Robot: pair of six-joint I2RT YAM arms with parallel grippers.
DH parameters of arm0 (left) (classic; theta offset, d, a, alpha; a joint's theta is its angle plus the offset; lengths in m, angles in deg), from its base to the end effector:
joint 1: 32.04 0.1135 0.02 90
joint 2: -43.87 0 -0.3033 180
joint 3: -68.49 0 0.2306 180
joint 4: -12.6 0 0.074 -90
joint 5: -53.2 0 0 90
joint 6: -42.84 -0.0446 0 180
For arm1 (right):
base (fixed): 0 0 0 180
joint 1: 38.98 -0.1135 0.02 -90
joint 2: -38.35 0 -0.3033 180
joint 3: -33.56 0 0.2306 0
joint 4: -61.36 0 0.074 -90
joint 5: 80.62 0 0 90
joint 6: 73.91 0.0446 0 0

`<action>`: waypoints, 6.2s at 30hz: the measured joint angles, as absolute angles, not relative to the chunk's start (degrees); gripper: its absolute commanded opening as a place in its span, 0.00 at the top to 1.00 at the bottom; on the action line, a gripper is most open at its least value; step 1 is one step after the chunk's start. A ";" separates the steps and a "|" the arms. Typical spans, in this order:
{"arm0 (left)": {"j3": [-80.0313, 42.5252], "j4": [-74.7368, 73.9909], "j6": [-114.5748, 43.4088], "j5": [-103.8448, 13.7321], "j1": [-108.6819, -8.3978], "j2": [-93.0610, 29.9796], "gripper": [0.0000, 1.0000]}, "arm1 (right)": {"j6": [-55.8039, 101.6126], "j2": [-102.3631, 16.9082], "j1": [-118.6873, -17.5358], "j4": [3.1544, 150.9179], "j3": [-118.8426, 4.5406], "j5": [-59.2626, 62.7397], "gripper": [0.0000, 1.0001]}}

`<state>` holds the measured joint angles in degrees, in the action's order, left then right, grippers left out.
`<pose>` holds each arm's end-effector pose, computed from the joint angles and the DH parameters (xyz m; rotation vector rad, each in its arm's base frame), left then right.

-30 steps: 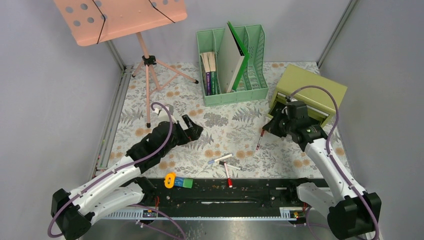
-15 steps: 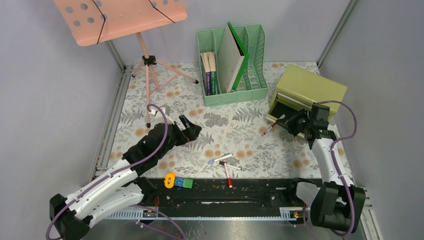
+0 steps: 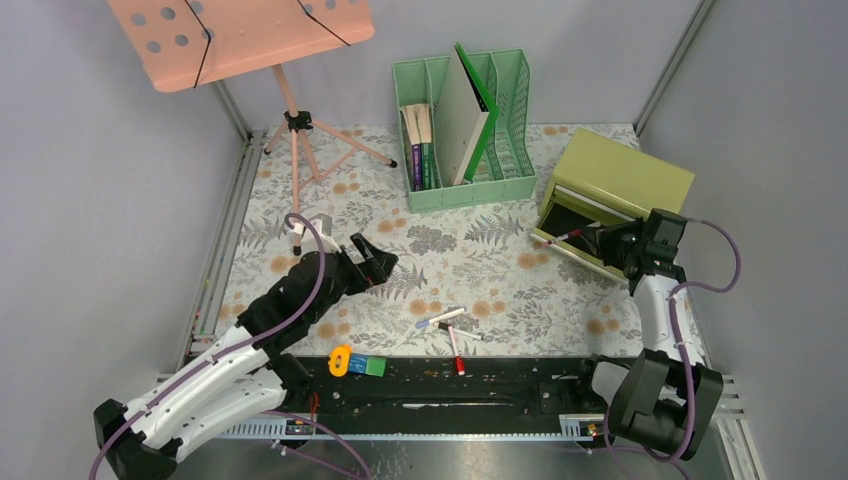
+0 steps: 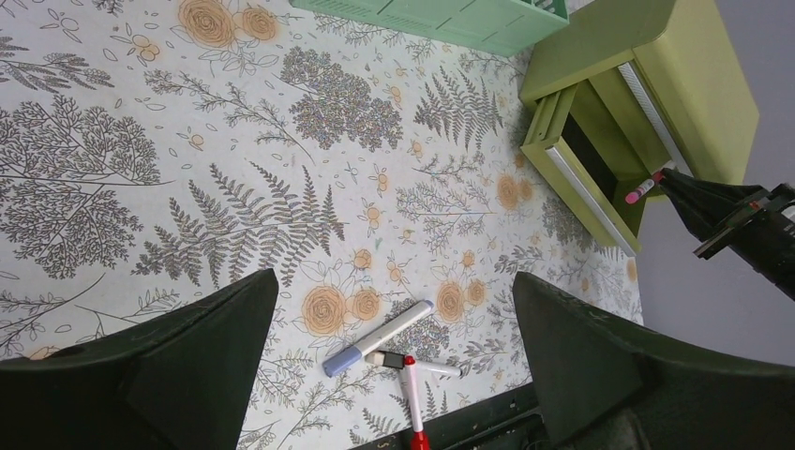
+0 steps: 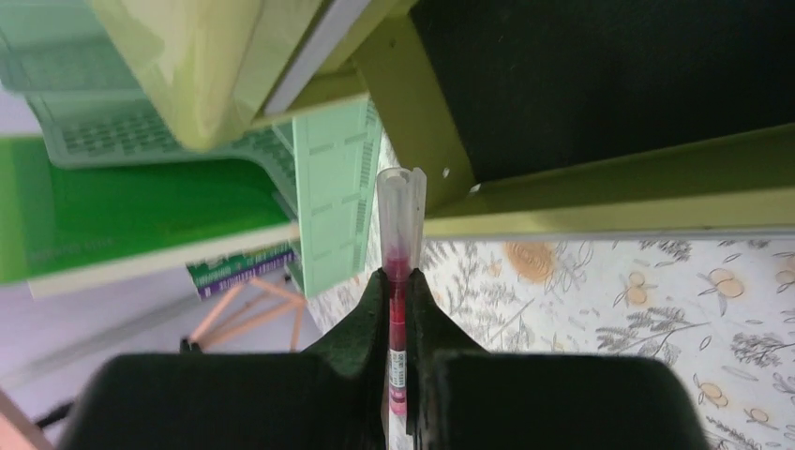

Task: Organize the desk
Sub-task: Place the stationery in the drawer, then pick up the stationery from the corner of the board.

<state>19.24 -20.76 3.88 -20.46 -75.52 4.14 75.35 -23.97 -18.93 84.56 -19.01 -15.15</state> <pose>0.0964 -0.0742 0.2983 -0.3260 2.0299 -0.7798 0.1966 -0.0520 0.2807 1.2014 1.8559 0.8500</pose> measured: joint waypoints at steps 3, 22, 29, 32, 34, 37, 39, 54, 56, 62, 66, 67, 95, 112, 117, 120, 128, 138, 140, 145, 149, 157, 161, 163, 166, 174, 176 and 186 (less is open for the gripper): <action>19.37 -20.96 4.12 -20.26 -75.48 5.17 0.01 | 77.82 -23.82 -17.97 84.25 -18.53 -11.66 1.00; 22.00 -20.85 5.39 -17.97 -75.46 11.35 0.01 | 87.42 -22.29 -14.14 84.28 -15.73 1.65 0.87; 22.06 -20.80 5.44 -17.38 -75.46 13.17 0.01 | 89.71 -22.22 -13.29 82.86 -15.30 2.96 0.51; 22.19 -20.67 5.83 -17.16 -75.46 13.98 0.01 | 90.39 -22.09 -13.05 81.94 -15.10 2.96 0.36; 22.83 -20.32 6.29 -17.00 -75.46 14.61 0.01 | 90.57 -22.03 -12.92 81.24 -14.99 2.79 0.31; 23.88 -20.19 6.86 -17.00 -75.46 15.18 0.01 | 90.46 -22.03 -12.70 80.12 -14.97 2.22 0.21; 24.47 -20.10 7.34 -17.03 -75.46 15.62 0.01 | 90.02 -22.03 -12.59 79.51 -14.97 1.54 0.16; 28.55 -18.33 10.33 -15.63 -75.46 20.14 0.01 | 84.80 -23.56 -12.57 78.92 -15.10 -12.97 0.01; 28.71 -18.42 10.59 -15.54 -75.46 20.07 0.01 | 83.62 -23.29 -12.59 79.75 -15.10 -14.54 0.00; 28.71 -18.38 11.86 -15.54 -75.46 17.89 0.01 | 80.01 -20.41 -16.09 84.23 -15.34 -17.32 0.00; 28.71 -18.38 12.93 -15.60 -75.46 15.51 0.01 | 76.82 -18.07 -21.16 88.12 -16.76 -17.71 0.00; 28.71 -18.40 13.13 -15.63 -75.46 14.87 0.01 | 75.88 -17.63 -22.17 88.95 -17.18 -17.71 0.01; 26.28 -24.28 15.91 -16.17 -75.44 3.86 0.01 | 49.78 -22.53 -55.80 109.37 -19.47 -12.16 0.14; 22.28 -34.57 15.82 -15.76 -74.91 -1.98 0.01 | 42.83 -34.77 -80.90 111.73 -27.71 -4.88 0.38; 21.63 -35.71 15.82 -15.76 -74.87 -2.39 0.01 | 42.70 -38.00 -86.64 111.58 -28.98 -4.53 0.48; 21.41 -36.34 15.82 -15.71 -74.80 -2.39 0.01 | 42.77 -39.95 -89.94 110.42 -30.12 -4.58 0.50; 20.84 -37.59 15.82 -15.28 -74.80 -1.37 0.01 | 43.07 -49.68 -94.29 107.99 -34.86 -4.71 0.54; 20.86 -38.03 15.84 -15.04 -74.80 1.26 0.01 | 43.40 -59.97 -96.52 108.60 -39.82 -2.59 0.59; 20.88 -38.16 15.86 -14.99 -74.80 1.82 0.01 | 43.42 -60.71 -96.96 109.30 -40.37 -1.58 0.60; 21.08 -38.60 16.01 -14.82 -74.80 2.87 0.01 | 43.31 -62.18 -98.34 111.03 -42.18 1.39 0.66; 21.19 -38.81 16.26 -14.82 -74.78 2.96 0.01 | 42.83 -63.93 -99.91 112.34 -44.21 3.66 0.75; 21.19 -38.81 16.36 -14.71 -74.76 2.96 0.01 | 41.32 -65.94 -102.45 114.72 -46.62 5.72 0.98; 21.19 -38.84 16.36 -14.42 -74.76 2.96 0.01 | 41.15 -65.83 -102.45 114.94 -46.60 5.78 1.00; 21.19 -38.86 16.36 -14.29 -74.76 3.03 0.01 | 41.17 -65.24 -102.45 114.99 -46.53 5.83 1.00; 21.19 -38.86 16.36 -13.94 -74.76 3.40 0.01 | 41.21 -62.86 -102.45 115.03 -46.49 5.85 1.00; 21.19 -38.86 16.36 -12.87 -74.76 4.14 0.01 | 41.19 -57.87 -102.47 117.02 -48.30 5.87 1.00; 21.19 -38.86 16.36 -12.74 -74.76 4.14 0.01 | 41.15 -57.70 -102.47 117.72 -49.44 5.98 1.00; 21.19 -38.84 17.22 -12.65 -74.74 4.53 0.01 | 40.73 -53.76 -100.44 119.44 -50.84 8.73 1.00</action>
